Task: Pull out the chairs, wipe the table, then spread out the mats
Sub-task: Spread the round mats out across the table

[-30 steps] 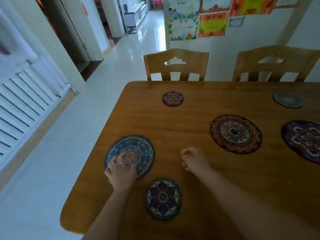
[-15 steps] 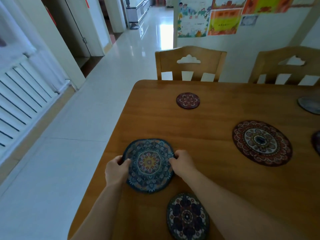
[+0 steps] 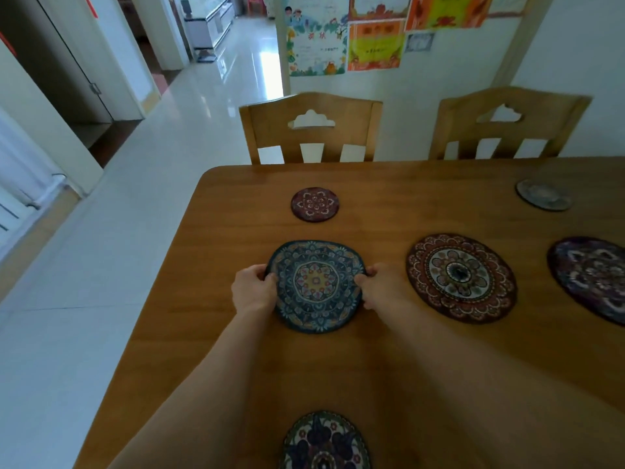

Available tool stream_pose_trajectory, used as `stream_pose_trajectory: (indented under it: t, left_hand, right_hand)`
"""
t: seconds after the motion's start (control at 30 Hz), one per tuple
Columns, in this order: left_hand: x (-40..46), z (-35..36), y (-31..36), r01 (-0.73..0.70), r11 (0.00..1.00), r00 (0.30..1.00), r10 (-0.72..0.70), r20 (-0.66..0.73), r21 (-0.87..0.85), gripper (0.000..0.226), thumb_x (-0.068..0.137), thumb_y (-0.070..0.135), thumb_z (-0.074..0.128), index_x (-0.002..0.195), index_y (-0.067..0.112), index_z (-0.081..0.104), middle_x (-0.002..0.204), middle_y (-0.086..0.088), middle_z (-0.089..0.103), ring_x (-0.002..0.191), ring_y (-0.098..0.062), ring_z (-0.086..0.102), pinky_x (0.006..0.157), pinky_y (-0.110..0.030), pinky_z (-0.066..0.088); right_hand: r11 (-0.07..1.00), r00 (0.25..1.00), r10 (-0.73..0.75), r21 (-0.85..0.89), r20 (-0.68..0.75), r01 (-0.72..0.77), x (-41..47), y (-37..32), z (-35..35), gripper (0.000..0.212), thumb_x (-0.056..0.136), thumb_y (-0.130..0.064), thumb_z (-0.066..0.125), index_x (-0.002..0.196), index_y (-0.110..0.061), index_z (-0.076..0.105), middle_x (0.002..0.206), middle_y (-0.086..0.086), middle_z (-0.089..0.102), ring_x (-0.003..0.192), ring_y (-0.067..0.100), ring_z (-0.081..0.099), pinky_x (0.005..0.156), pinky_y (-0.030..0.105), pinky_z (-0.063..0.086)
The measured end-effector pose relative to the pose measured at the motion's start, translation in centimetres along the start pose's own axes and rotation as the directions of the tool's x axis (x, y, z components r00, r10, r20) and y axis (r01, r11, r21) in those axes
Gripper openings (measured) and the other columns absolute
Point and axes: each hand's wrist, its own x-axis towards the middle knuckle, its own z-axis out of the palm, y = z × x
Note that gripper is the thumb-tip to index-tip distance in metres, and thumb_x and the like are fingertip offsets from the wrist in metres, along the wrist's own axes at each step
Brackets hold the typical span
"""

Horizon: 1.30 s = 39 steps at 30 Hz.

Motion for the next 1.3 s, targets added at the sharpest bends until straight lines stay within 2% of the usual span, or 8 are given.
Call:
stream_pose_trajectory:
  t: [0.2,0.3,0.47,0.57,0.73,0.8,1.17,1.3]
  left_hand:
    - [0.2,0.6,-1.3,0.032,0.993,0.999,-0.029,-0.028,0.117,0.050,0.089,0.015,0.066,0.136,0.008,0.049,0.131,-0.011,0.058,0.120,-0.028,0.054,0.101,-0.039,0.045]
    - [-1.7,1.1,-1.3,-0.137,0.949,0.986,0.158,-0.054,0.284,0.045,0.089,0.026,0.066,0.132,0.017,0.052,0.124,-0.006,0.053,0.119,-0.026,0.045,0.100,-0.039,0.040]
    - [-6.7,3.7,-0.1,-0.468,0.871,0.871,0.425,0.248,0.149,0.030,0.082,0.045,0.073,0.105,0.027,0.067,0.108,0.011,0.056,0.109,-0.011,0.050,0.094,-0.033,0.046]
    - [-8.0,5.0,0.1,-0.576,0.753,0.801,0.441,0.405,0.319,0.046,0.077,0.055,0.073,0.115,0.031,0.063,0.117,0.010,0.047,0.117,-0.013,0.041,0.100,-0.036,0.041]
    - [-8.2,5.1,0.8,-0.659,0.629,0.750,0.509,0.423,0.413,0.027,0.095,0.035,0.058,0.120,0.028,0.065,0.116,0.008,0.050,0.121,-0.017,0.042,0.096,-0.032,0.045]
    - [-8.5,5.1,1.1,-0.697,0.550,0.717,0.530,0.452,0.461,0.026,0.099,0.031,0.050,0.120,0.027,0.065,0.120,0.006,0.053,0.121,-0.016,0.045,0.094,-0.031,0.047]
    - [-9.2,6.1,1.4,-0.681,0.495,0.725,0.561,0.400,0.540,0.020,0.099,0.023,0.047,0.099,0.020,0.067,0.104,0.006,0.059,0.105,-0.012,0.056,0.079,-0.023,0.049]
    - [-10.4,6.9,2.5,-0.637,0.507,0.763,0.521,0.382,0.580,0.022,0.099,0.028,0.046,0.105,0.021,0.066,0.109,0.005,0.057,0.108,-0.013,0.054,0.087,-0.028,0.049]
  right_hand:
    - [0.999,0.999,0.014,0.052,0.051,-0.017,0.3,1.2,-0.6,0.009,0.095,-0.016,0.060,0.096,-0.013,0.052,0.081,0.006,0.058,0.070,0.022,0.061,0.069,0.040,0.060]
    - [0.962,0.991,-0.136,-0.238,0.011,0.135,-0.2,2.8,-2.4,0.017,0.093,-0.030,0.061,0.106,-0.019,0.058,0.096,0.001,0.062,0.087,0.019,0.061,0.078,0.038,0.054]
    - [0.649,0.933,-0.358,-0.726,-0.027,0.228,-1.0,6.5,-8.0,0.038,0.094,-0.046,0.055,0.121,-0.019,0.048,0.120,-0.001,0.050,0.111,0.019,0.053,0.072,0.035,0.048]
    - [0.504,0.943,-0.330,-0.835,0.049,0.220,-0.7,8.5,-11.4,0.049,0.096,-0.047,0.052,0.133,-0.018,0.040,0.131,0.003,0.045,0.122,0.024,0.046,0.078,0.038,0.051]
    - [0.090,0.843,-0.396,-0.898,0.364,0.431,-0.8,8.6,-12.3,0.029,0.098,-0.004,0.045,0.126,-0.006,0.052,0.124,0.013,0.055,0.106,0.030,0.058,0.076,0.038,0.049]
    - [0.009,0.816,-0.415,-0.895,0.402,0.446,-1.0,8.7,-12.4,0.031,0.094,0.004,0.043,0.122,-0.005,0.055,0.116,0.014,0.059,0.101,0.030,0.061,0.077,0.041,0.050]
    - [-0.102,0.792,-0.356,-0.863,0.496,0.494,-1.6,11.7,-15.6,0.023,0.094,-0.003,0.045,0.104,-0.011,0.065,0.102,0.007,0.066,0.089,0.024,0.063,0.061,0.034,0.039]
    - [0.035,0.798,-0.385,-0.856,0.464,0.515,-1.8,12.4,-16.8,0.031,0.103,-0.026,0.036,0.118,-0.013,0.060,0.124,0.008,0.057,0.108,0.026,0.057,0.073,0.037,0.045]
